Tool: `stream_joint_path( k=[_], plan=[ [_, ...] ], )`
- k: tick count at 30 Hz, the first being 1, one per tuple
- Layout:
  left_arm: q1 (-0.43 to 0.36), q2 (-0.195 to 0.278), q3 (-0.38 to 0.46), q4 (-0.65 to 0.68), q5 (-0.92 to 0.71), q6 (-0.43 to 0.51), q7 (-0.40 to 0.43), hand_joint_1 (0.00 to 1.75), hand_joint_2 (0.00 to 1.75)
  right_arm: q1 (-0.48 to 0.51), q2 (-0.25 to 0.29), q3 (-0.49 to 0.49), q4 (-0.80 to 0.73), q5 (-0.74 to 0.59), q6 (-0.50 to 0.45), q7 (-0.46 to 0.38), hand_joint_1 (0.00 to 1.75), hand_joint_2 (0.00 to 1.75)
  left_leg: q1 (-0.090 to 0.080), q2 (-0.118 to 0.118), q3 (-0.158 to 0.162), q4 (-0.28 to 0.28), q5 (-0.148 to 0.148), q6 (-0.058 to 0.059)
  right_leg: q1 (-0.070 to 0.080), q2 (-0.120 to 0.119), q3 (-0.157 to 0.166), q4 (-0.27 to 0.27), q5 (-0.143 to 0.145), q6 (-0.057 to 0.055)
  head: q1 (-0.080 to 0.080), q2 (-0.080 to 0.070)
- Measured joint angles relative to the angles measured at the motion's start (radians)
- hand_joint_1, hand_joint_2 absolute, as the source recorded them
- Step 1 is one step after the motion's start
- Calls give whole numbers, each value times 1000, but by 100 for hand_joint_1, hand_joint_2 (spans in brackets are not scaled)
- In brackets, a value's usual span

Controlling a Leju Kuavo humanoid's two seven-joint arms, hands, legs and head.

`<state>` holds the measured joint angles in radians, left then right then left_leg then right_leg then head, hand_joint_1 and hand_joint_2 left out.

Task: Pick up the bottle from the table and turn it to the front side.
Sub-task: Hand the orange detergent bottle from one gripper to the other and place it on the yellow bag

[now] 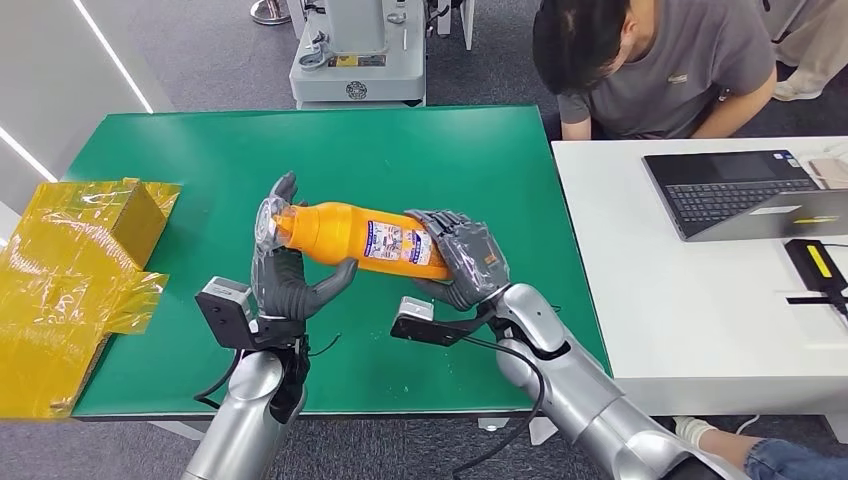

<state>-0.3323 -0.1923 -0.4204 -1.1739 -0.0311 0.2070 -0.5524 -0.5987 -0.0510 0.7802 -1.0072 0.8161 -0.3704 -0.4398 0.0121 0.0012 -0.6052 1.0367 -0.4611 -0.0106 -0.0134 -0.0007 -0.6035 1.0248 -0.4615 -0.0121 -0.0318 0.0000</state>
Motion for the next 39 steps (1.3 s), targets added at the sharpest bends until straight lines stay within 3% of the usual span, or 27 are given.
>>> stream_joint_path(
  k=[8,25,33,39],
  plan=[
    [8,-2,0,-7,-2,3,8,0,175,-28,1,24,20,148,-92,30,175,175,0,0,0,0,0,0,0,0,0,0,0,0,0,0],
    [40,-2,1,-36,-3,6,21,0,175,-22,7,61,29,170,-92,40,175,175,0,0,0,0,0,0,0,0,0,0,0,0,0,0],
    [52,-2,8,-74,-10,8,28,0,175,22,44,44,30,46,-55,0,175,175,0,0,0,0,0,0,0,0,0,0,0,0,0,0],
    [61,-10,9,-96,43,16,-20,0,175,67,74,27,34,-35,-51,-38,175,175,0,0,0,0,0,0,0,0,0,0,0,0,0,0]
  ],
)
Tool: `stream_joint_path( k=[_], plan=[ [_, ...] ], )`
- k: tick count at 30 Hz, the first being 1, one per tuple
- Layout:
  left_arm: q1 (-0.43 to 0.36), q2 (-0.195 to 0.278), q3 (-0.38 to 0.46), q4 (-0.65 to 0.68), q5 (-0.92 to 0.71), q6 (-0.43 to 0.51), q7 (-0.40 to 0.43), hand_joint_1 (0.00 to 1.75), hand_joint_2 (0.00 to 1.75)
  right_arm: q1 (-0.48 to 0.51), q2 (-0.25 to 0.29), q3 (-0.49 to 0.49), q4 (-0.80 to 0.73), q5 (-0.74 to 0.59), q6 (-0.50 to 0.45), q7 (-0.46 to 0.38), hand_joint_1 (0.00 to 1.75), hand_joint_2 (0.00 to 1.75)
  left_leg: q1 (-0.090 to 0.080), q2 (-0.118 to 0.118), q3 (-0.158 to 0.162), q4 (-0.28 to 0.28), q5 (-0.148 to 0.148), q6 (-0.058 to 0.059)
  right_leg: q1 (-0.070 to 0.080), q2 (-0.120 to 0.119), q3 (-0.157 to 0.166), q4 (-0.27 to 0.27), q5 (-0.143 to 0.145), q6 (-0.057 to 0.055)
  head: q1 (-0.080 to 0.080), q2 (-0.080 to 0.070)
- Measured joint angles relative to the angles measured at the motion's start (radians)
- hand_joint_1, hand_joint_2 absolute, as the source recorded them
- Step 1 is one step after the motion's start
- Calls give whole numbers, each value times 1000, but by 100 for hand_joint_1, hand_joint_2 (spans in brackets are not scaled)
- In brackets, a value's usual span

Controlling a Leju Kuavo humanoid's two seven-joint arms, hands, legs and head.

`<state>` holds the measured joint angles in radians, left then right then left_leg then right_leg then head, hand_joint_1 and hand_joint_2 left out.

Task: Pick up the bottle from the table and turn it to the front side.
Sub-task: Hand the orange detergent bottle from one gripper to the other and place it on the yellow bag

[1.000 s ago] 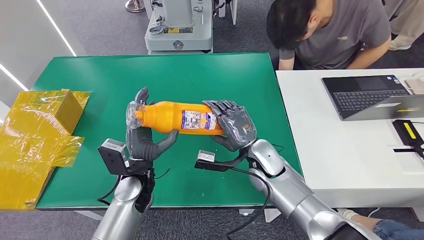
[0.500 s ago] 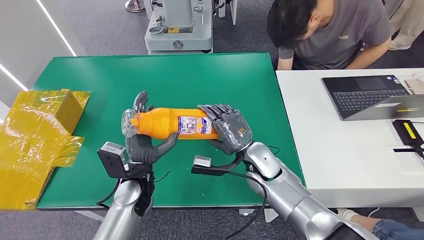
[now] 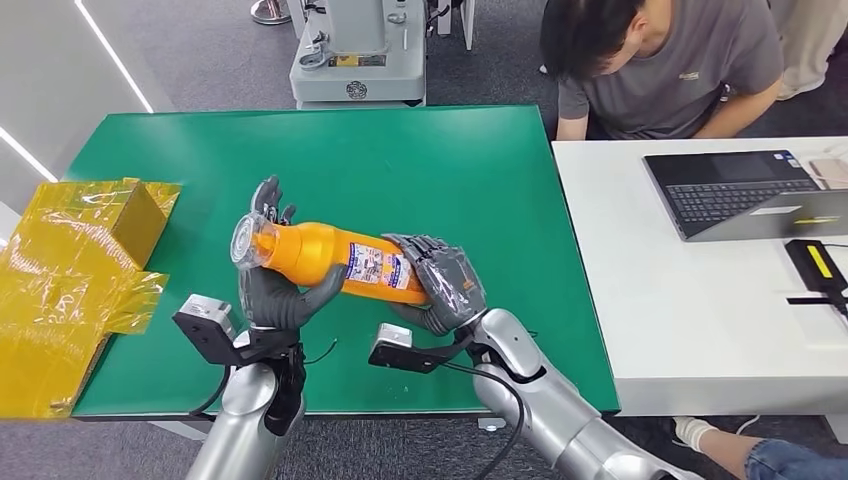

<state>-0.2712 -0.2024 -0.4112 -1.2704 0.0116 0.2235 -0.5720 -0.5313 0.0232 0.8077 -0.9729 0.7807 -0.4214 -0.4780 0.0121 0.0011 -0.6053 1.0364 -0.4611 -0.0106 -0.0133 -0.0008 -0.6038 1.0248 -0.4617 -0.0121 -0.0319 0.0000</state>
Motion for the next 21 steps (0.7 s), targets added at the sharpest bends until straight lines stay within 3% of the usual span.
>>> stream_joint_path(
  k=[2,4,6,8,21],
  plan=[
    [2,-3,0,-8,13,0,-7,2,175,11,8,-4,2,-8,-9,-2,175,175,0,0,0,0,0,0,0,0,0,0,0,0,0,0],
    [1,-7,0,-13,24,0,-9,75,175,22,16,-8,4,-11,-18,-2,175,175,0,0,0,0,0,0,0,0,0,0,0,0,0,0],
    [1,-11,1,-16,31,0,-10,161,175,29,21,-12,6,-12,-25,0,175,175,0,0,0,0,0,0,0,0,0,0,0,0,0,0],
    [1,-15,0,-16,33,0,-10,175,175,32,25,-15,7,-12,-27,4,175,175,0,1,0,0,0,0,0,0,0,0,0,0,0,0],
    [0,-26,-2,-17,27,-26,6,175,175,48,32,-31,10,-4,-47,20,175,175,0,0,0,0,0,0,0,0,0,0,0,0,0,0]
  ],
)
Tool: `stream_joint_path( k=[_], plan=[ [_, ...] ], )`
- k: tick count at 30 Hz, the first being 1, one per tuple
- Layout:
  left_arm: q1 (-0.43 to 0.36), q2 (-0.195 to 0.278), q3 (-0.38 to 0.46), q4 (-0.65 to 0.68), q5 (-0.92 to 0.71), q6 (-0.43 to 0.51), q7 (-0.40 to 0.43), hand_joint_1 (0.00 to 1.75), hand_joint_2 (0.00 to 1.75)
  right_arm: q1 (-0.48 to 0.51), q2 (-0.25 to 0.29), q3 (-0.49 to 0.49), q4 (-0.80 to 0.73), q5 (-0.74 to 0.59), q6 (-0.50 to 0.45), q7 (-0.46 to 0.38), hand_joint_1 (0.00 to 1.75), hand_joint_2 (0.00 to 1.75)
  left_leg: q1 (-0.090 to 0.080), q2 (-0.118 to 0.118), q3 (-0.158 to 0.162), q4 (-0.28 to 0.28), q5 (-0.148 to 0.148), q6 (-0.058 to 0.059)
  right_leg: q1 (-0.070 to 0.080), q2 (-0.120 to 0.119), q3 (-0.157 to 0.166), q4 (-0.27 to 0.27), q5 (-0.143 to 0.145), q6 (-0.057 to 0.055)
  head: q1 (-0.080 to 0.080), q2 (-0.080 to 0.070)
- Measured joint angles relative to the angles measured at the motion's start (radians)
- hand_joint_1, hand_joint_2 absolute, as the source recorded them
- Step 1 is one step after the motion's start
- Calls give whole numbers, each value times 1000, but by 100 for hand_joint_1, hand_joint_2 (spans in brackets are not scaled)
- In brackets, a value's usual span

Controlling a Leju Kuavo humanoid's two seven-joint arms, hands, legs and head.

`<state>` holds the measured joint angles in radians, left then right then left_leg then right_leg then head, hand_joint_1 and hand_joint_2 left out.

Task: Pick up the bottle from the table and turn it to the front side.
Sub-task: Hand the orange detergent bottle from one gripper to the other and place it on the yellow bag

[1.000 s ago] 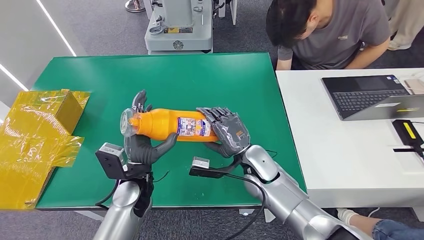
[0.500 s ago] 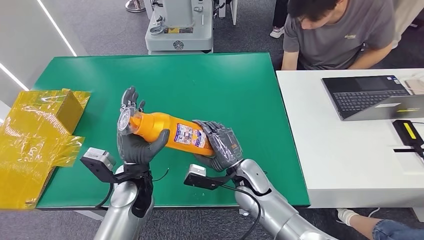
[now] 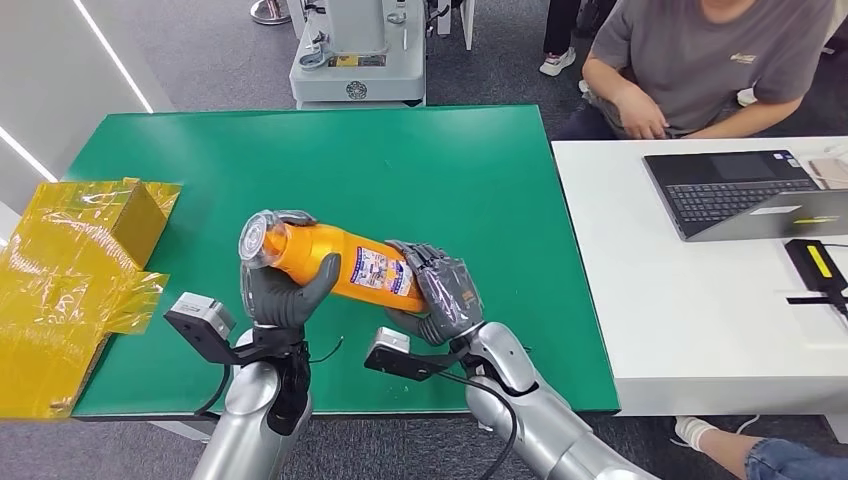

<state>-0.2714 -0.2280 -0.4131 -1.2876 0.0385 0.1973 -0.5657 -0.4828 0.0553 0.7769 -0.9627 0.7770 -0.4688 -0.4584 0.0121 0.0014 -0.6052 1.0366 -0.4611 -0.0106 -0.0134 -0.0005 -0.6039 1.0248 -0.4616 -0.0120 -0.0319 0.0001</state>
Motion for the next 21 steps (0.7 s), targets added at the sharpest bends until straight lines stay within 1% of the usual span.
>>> stream_joint_path(
  k=[6,17,18,21],
  plan=[
    [-11,-5,-3,6,-7,-24,8,175,175,38,-2,-21,-19,14,-13,12,175,175,0,1,0,0,0,0,0,1,0,0,0,0,0,0],
    [-11,-22,-4,7,-28,-44,29,175,175,95,-3,-58,-72,41,-7,32,175,175,0,1,0,0,0,0,0,1,0,0,0,0,0,0],
    [-10,-22,-4,7,-29,-45,30,175,175,100,-3,-61,-77,43,-6,33,163,175,0,1,0,0,0,0,0,1,0,0,0,0,0,0],
    [-6,-23,-4,7,-33,-47,30,175,175,113,-3,-72,-89,47,-6,32,32,175,0,1,0,0,0,0,0,1,0,0,0,0,0,0]
  ],
)
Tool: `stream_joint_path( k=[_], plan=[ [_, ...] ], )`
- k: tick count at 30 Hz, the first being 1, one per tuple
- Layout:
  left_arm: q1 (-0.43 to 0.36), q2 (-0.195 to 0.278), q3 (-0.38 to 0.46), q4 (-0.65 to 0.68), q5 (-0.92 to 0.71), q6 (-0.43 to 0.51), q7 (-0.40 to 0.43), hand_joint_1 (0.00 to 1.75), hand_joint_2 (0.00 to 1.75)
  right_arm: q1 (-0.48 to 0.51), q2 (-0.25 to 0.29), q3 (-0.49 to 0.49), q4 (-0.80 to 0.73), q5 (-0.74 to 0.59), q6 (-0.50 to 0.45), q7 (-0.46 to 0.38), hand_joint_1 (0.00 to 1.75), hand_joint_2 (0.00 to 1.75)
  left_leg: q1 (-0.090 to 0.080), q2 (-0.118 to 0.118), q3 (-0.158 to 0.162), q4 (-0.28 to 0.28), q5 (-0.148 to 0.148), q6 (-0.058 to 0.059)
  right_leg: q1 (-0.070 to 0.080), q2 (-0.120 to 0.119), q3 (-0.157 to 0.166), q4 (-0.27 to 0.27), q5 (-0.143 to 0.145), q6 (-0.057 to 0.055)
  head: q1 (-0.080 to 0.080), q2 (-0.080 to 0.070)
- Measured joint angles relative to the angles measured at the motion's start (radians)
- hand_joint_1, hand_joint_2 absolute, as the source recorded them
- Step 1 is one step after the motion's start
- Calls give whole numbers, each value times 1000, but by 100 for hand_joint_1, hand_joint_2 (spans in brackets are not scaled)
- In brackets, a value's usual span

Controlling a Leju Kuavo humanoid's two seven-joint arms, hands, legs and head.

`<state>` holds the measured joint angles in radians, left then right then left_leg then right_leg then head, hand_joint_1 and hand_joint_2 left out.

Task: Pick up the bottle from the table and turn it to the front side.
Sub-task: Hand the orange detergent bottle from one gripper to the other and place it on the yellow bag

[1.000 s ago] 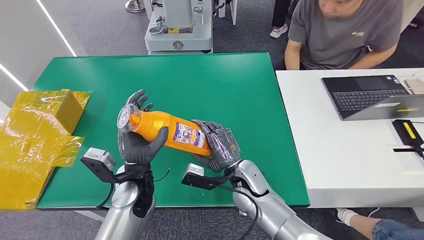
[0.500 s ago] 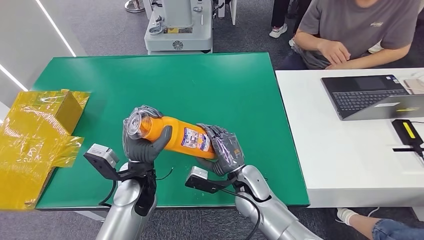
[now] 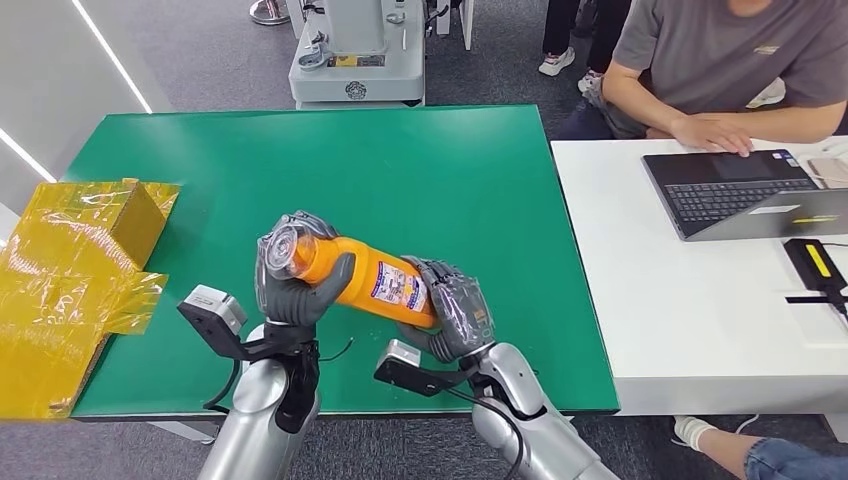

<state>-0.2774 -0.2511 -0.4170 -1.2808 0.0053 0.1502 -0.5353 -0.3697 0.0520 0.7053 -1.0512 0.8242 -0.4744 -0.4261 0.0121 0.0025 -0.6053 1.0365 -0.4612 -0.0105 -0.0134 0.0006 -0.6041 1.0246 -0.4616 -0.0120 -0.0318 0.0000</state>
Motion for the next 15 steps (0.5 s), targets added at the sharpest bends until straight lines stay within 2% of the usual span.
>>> stream_joint_path(
  k=[1,3,7,15],
  plan=[
    [1,0,0,0,-2,0,0,175,175,5,0,-4,-4,0,-1,-3,0,175,0,0,0,0,0,0,0,0,0,0,0,0,0,0],
    [2,0,5,0,-8,2,-2,175,175,16,-1,-10,-11,-2,-4,-10,0,175,0,0,0,0,0,0,0,0,0,0,0,0,0,0],
    [1,9,26,-1,-15,7,-6,175,175,38,-8,-21,-22,-14,-10,-15,0,0,0,-1,0,0,0,0,0,-1,0,0,0,0,0,0],
    [-1,9,44,-8,-17,11,-10,175,175,44,-8,-33,-65,-100,-40,-43,0,0,0,-1,0,0,0,0,0,-1,0,0,0,0,0,0]
  ],
)
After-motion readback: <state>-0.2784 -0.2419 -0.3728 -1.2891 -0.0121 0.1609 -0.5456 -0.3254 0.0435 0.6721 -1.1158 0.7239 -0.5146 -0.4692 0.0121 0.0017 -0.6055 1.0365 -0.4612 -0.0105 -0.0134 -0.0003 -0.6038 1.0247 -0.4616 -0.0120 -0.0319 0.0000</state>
